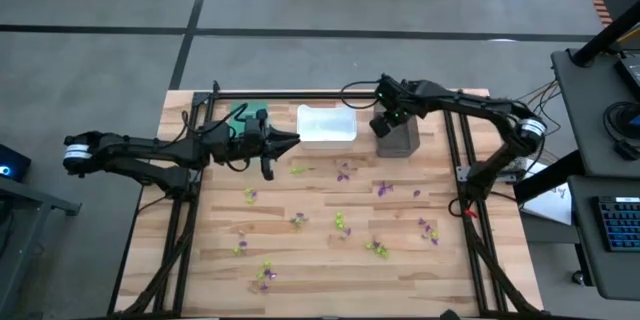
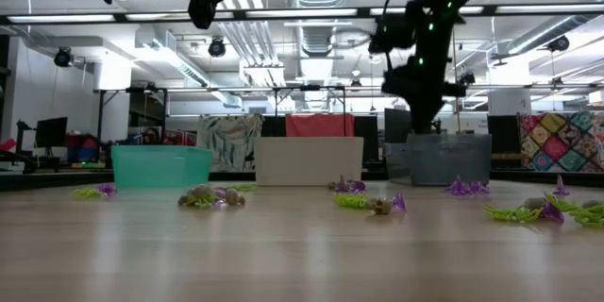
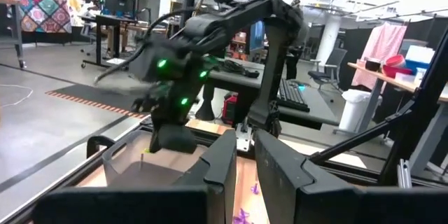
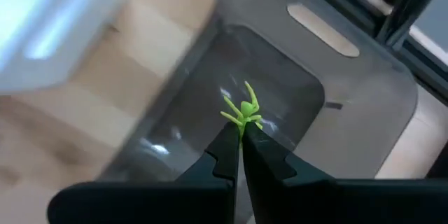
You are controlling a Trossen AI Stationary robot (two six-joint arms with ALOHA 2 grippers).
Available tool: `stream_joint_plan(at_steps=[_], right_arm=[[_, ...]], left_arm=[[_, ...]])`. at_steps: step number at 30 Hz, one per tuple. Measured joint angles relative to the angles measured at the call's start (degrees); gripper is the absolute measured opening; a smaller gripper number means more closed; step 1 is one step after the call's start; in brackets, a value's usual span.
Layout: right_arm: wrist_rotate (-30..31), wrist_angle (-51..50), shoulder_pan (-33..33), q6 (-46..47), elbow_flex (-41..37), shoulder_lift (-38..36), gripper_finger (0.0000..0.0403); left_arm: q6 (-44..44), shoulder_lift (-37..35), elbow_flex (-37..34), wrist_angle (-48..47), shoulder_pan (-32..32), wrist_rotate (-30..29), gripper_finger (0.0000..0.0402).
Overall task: Sort Halloween decoration
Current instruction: Put the green spider toy into the black bin, then put the purple witch hat toy into the light blue bin
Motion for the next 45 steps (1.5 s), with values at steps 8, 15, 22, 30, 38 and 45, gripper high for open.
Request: stream_joint_plan(at_steps=[8, 15, 22, 30, 38, 45], right_arm=[[0.00, 1.06, -1.26, -1.78, -0.02, 7.82, 0.0012], [0.00, 2.24, -1.28, -2.16, 0.02, 8.98, 0.0059], [0.00, 1.96, -1.26, -2.76, 0.02, 5.75, 0.0118], [0.03, 2.04, 3.62, -1.40, 0.02, -4.33, 0.0135], [0.08, 8.56, 15.02, -0.91, -3.97, -15.92, 0.0119], [0.09, 15.33, 26.37, -0.24, -9.49, -23.03, 0.0105]], left_arm=[[-0.13, 0.05, 0.00, -0.05, -0.11, -0.02, 0.0038], [-0.13, 0.05, 0.00, -0.10, -0.11, -0.02, 0.0038], [-0.96, 0.05, 0.00, -0.94, -0.14, 0.29, 0.0038], [-1.36, 0.05, 0.00, -4.18, -3.19, 0.63, 0.0038], [-4.73, 0.05, 0.00, -8.18, -7.71, 0.63, 0.0038], [-11.30, 0.05, 0.02, -18.07, -9.77, -2.25, 0.0038]])
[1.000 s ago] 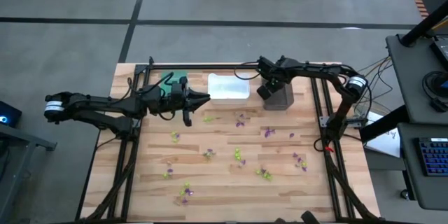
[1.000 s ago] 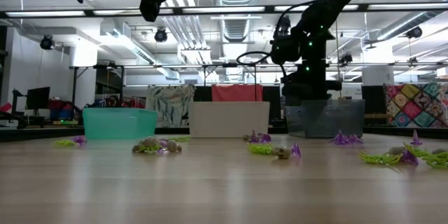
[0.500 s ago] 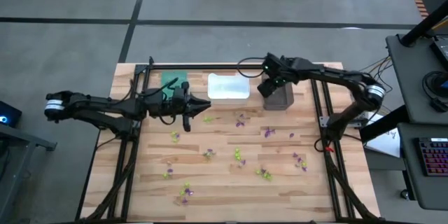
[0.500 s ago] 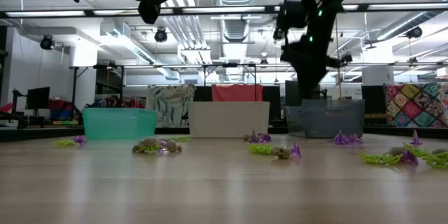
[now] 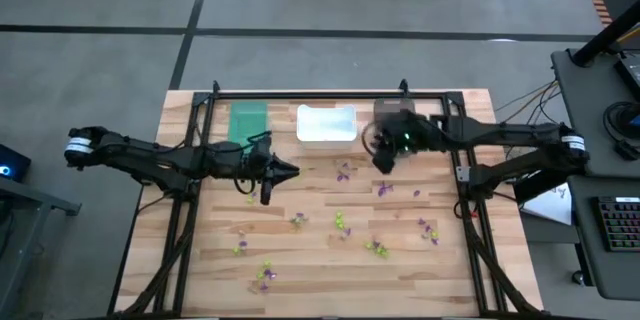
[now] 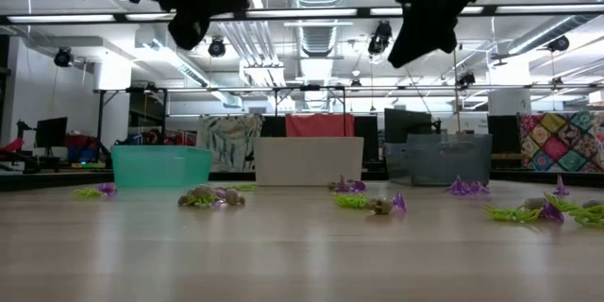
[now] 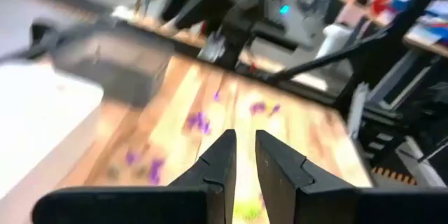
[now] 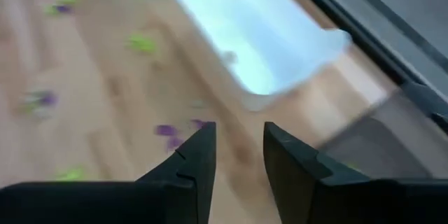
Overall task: Sort Halloween decoration
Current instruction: Put the purple witch hat toy into the light blue bin
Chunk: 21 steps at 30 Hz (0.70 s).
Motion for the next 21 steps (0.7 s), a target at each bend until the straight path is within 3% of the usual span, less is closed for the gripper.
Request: stream_joint_plan(at_steps=[8, 15, 21], right_arm=[[3.43, 2.10, 9.65, 3.35, -2.00, -2.20, 0.0087], [5.98, 3.25, 14.32, 3.90, -1.87, -1.89, 0.0074], [5.93, 6.59, 19.35, -2.17, -4.16, -1.89, 0.0068]], left_arm=[[-10.08, 0.00, 0.00, -18.20, -0.22, -0.15, 0.0038], [-16.72, -0.02, 0.00, -30.38, -0.88, -0.12, 0.0038], [-18.82, -0.02, 0.00, -36.11, -2.54, -0.10, 0.0038]])
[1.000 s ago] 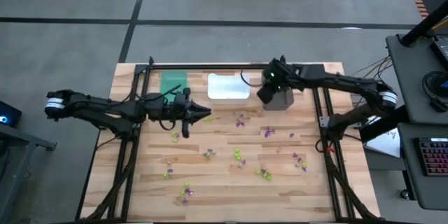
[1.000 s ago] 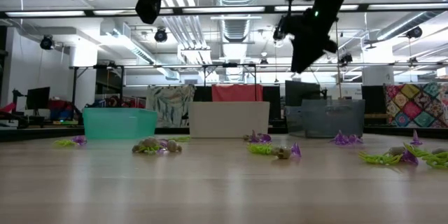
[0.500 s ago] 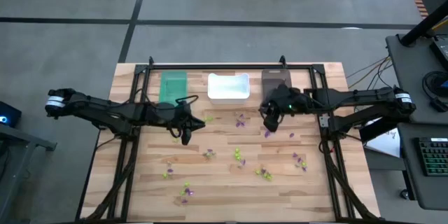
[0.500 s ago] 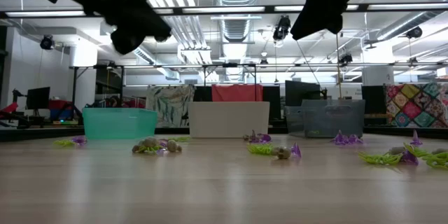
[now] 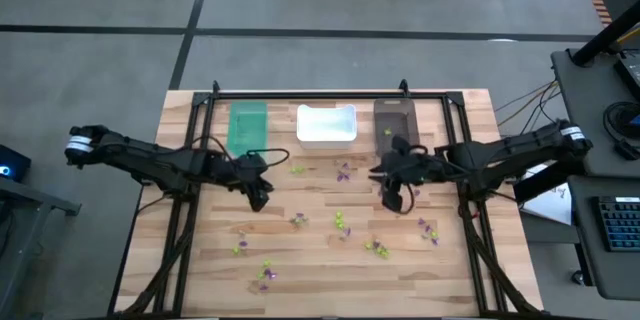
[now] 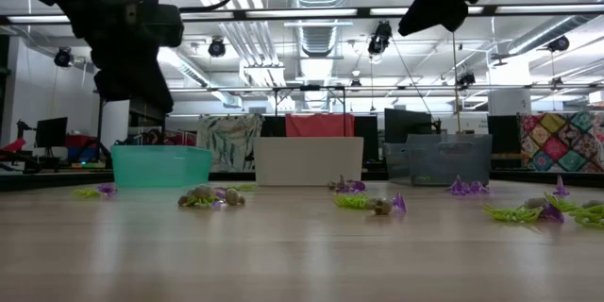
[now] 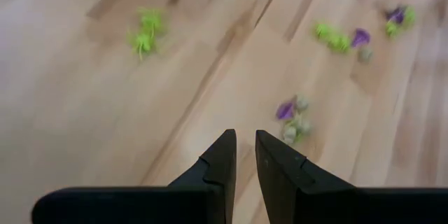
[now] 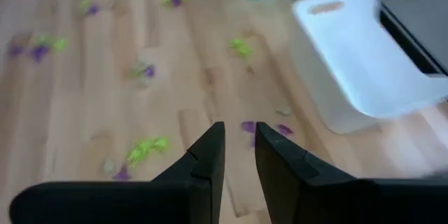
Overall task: Sort Halloween decoration
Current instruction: Put the purple witch hat toy into the light blue bin
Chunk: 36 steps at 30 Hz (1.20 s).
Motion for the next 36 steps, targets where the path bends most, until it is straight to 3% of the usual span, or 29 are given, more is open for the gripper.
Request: stream_joint_plan(at_steps=[7, 15, 21, 28, 32, 36], right_arm=[[-0.08, 12.66, 4.65, -4.67, -7.94, 0.00, 0.0068], [0.01, 18.59, 5.85, -2.49, -12.24, -0.07, 0.0068], [1.13, 19.29, 5.80, -3.20, -12.29, -0.07, 0.0068], [6.08, 19.21, 5.78, -5.56, -12.29, -0.07, 0.0068], [6.10, 19.24, 5.76, -6.79, -12.31, -0.04, 0.0068], [6.10, 19.43, 5.65, -6.92, -12.32, -0.04, 0.0068]], left_arm=[[4.26, 0.00, 0.00, -0.99, -1.16, 1.73, 0.0038], [6.31, -0.02, 0.00, -6.66, -1.58, 6.46, 0.0038], [-1.08, 0.54, 0.00, -13.25, -2.64, 6.59, 0.0038], [-10.10, 2.10, 0.02, -13.51, -4.92, 6.61, 0.0038], [-17.35, 4.31, 2.45, -14.93, -5.43, 5.52, 0.0038], [-18.47, 8.03, 6.48, -16.54, -5.34, 2.21, 0.0038]])
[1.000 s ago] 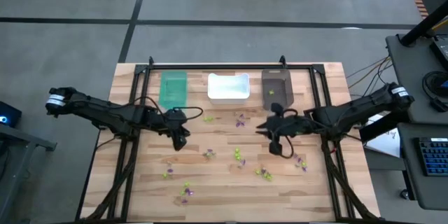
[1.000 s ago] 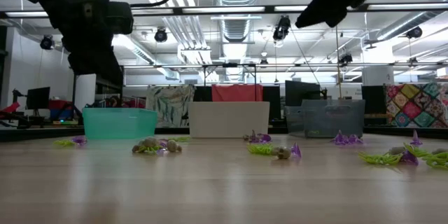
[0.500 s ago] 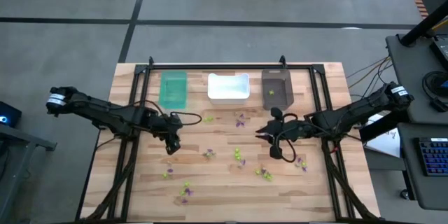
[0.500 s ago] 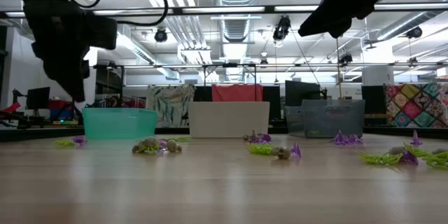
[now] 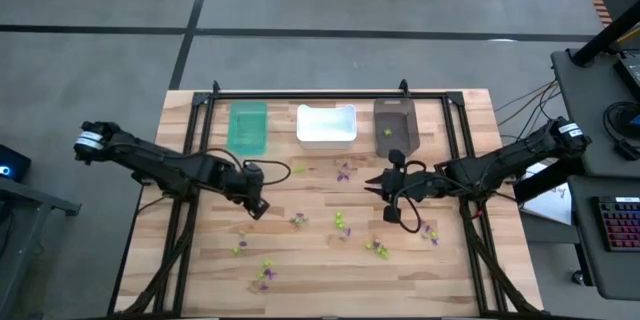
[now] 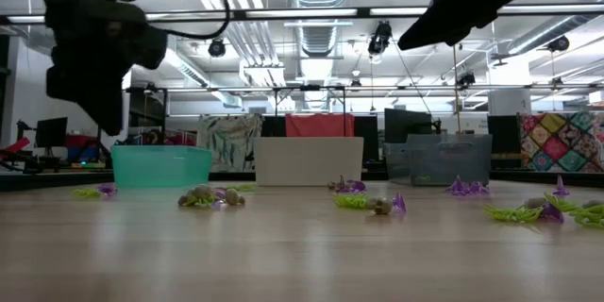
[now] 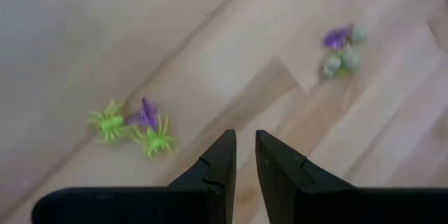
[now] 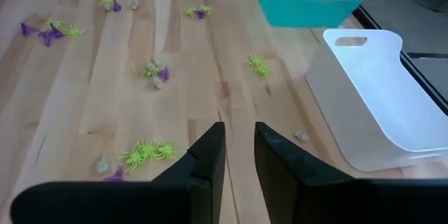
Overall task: Sort Halloween decoration
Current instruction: Put the purple witch hat toy into the light blue bin
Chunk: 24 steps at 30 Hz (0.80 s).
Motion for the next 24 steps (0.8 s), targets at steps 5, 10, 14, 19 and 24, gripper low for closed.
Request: stream_joint_plan(at_steps=[5, 10, 14, 19, 24], right_arm=[[-0.02, 0.06, 0.00, 0.95, 0.00, 0.02, 0.0068], [-0.04, 0.06, 0.00, 1.87, 0.00, 0.02, 0.0068], [-0.04, 0.06, 0.00, 2.93, 0.00, 0.04, 0.0068], [-0.05, 0.08, 0.00, 3.35, 0.00, 0.06, 0.0068], [-0.07, 0.08, 0.00, 3.85, 0.00, 0.07, 0.0068]], left_arm=[[2.49, 6.20, 3.77, -1.69, -0.02, -1.79, 0.0038], [2.05, 12.94, 6.99, -7.98, 0.00, -2.14, 0.0038], [1.97, 17.15, 9.19, -14.22, 0.02, -4.70, 0.0038], [3.04, 18.85, 9.71, -14.37, 0.02, -6.10, 0.0057], [2.66, 18.90, 9.62, -14.38, 0.02, -8.48, 0.0095]])
